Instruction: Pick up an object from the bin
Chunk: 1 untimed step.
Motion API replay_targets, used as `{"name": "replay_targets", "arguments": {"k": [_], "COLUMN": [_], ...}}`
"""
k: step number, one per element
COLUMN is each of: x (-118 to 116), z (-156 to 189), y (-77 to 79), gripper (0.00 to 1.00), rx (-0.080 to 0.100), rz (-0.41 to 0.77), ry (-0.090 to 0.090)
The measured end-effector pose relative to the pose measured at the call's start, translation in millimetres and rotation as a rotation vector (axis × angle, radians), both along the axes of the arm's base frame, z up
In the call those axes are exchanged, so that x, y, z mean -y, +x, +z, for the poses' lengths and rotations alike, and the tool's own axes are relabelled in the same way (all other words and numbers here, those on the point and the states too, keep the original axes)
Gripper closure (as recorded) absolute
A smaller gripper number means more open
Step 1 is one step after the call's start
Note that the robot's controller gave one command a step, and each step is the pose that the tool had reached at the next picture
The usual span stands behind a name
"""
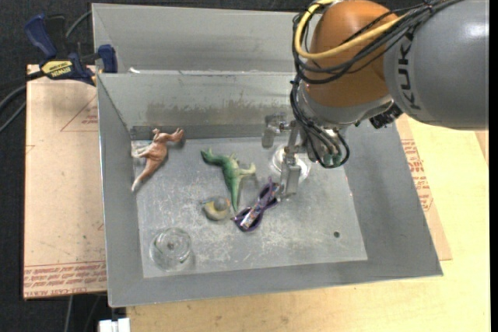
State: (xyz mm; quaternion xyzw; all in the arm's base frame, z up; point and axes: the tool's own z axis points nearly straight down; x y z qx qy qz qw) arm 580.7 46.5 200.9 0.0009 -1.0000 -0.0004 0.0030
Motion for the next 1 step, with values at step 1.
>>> {"name": "replay_targets", "arguments": {"k": [1], "x": [0.3], "z": [4.8], "y": [1.3], "gripper": [0.0], "rx": [0.008], "rz": [-0.002], "ry": [0.0]}}
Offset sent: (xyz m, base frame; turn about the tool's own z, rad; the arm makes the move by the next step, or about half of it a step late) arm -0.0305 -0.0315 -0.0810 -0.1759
